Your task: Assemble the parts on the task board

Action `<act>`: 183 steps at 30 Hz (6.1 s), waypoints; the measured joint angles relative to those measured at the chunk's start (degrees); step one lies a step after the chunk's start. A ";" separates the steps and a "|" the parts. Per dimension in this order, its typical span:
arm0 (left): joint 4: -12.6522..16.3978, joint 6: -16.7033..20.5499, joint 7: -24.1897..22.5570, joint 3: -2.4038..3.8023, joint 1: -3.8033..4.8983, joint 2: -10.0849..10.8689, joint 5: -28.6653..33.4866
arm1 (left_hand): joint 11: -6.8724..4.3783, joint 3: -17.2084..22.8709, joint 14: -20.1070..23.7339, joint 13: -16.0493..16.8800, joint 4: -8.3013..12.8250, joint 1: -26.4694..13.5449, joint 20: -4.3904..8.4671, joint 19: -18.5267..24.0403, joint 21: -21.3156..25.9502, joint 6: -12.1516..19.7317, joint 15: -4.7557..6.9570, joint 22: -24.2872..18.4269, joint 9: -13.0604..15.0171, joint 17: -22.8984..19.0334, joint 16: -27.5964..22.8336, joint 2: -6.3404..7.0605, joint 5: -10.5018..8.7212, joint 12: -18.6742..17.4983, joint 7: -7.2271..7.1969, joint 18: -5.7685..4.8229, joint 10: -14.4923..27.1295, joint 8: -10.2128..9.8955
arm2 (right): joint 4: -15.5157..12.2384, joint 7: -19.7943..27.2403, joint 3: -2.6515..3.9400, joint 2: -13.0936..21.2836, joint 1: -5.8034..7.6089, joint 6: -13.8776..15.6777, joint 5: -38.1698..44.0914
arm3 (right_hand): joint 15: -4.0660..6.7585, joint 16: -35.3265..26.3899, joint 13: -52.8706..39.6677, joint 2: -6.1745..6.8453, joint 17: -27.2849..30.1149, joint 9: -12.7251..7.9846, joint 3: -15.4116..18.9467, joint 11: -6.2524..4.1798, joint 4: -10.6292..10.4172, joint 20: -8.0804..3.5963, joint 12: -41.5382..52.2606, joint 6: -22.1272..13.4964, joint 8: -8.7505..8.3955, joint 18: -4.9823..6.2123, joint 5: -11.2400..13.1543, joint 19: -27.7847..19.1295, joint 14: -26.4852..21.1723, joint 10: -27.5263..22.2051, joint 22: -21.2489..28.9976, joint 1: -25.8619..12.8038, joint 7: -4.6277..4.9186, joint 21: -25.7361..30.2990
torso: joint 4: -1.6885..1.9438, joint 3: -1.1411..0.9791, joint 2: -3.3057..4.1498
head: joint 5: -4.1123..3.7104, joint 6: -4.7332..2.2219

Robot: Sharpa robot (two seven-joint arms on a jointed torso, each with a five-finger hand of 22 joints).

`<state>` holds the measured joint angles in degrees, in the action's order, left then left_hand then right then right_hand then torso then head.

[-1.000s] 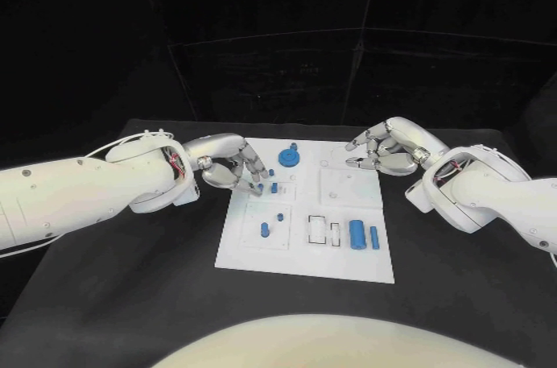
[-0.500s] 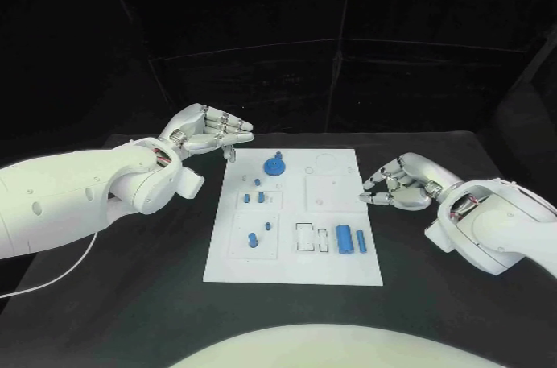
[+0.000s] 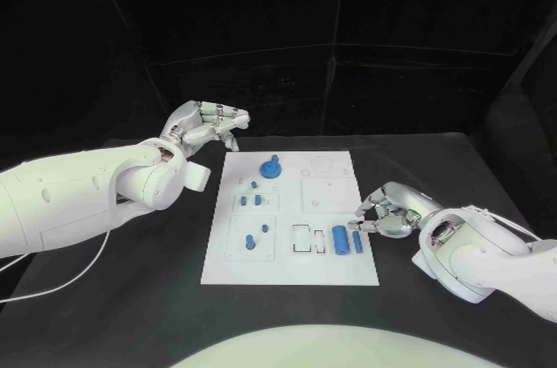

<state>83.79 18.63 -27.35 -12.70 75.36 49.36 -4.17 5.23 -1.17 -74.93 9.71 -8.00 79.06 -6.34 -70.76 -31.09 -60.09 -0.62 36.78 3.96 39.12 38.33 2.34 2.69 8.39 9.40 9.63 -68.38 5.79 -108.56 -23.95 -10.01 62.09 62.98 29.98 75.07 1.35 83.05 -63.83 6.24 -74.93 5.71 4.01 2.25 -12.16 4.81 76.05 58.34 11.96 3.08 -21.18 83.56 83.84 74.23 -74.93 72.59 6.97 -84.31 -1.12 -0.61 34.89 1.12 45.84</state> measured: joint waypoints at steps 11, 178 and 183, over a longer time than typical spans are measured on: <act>-0.32 0.09 -0.41 -0.01 -0.05 -0.05 1.85 | 0.00 0.00 0.41 0.00 0.00 0.00 0.00 0.00 0.24 0.00 0.00 -0.13 0.01 -0.02 0.00 0.00 0.00 0.23 0.00 0.00 0.00 0.00 | 0.66 -3.22 -0.06 -2.45 -1.52 -1.18 3.60 | 0.20 0.30 -1.28 0.00 0.00 0.55 1.64 -0.20 -1.33 -0.20 0.32 0.25 0.64 0.01 0.00 0.20 0.21 0.61 0.01 -0.45 -0.25 0.00 | -0.05 0.02 0.01 | 0.47 0.08; -1.78 -1.36 -0.43 -0.02 0.05 -0.30 2.62 | 0.20 -0.32 1.02 -0.01 0.02 -0.19 0.00 0.00 1.12 0.43 -0.21 -0.94 -0.09 -0.23 0.00 -0.21 0.00 0.93 0.00 -0.03 1.85 0.00 | 5.49 -5.41 0.36 -16.36 -2.77 -2.98 3.15 | 2.85 2.49 -11.44 -6.84 0.03 9.24 6.85 -3.28 3.28 -2.37 3.53 5.52 7.12 -1.78 12.17 0.49 0.20 8.38 0.03 5.27 -3.48 -3.06 | -0.07 0.07 0.20 | 4.02 -0.04; -1.91 -1.50 -0.43 -0.02 0.05 -0.39 2.62 | 0.20 -0.32 1.02 -0.01 0.02 -0.20 0.00 0.00 1.12 0.43 -0.21 -1.02 -0.09 -0.23 0.01 -0.21 0.00 1.16 0.00 -0.03 1.85 0.00 | 6.09 -5.95 0.19 -16.24 -2.86 -4.23 3.65 | 2.80 2.49 -11.51 -7.36 -0.02 9.31 6.12 -3.27 4.95 -2.37 4.05 5.52 7.12 -1.77 13.37 0.49 0.19 8.37 0.03 7.62 -3.48 -3.06 | -0.10 0.05 0.19 | 3.91 0.07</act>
<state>81.87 17.13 -27.78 -12.72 75.41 48.97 -1.55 5.43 -1.50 -73.91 9.70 -7.97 78.87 -6.34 -70.76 -29.96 -59.67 -0.84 35.76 3.87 38.90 38.34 2.14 2.69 9.55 9.40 9.60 -66.53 5.79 -102.48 -29.89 -9.82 45.85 60.12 25.75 78.72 4.16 85.53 -75.34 -1.13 -74.95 15.02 10.12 -1.02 -7.22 2.43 80.10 63.86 19.08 1.31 -7.81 84.05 84.03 82.60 -74.91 80.21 3.49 -87.36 -1.22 -0.56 35.07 5.03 45.91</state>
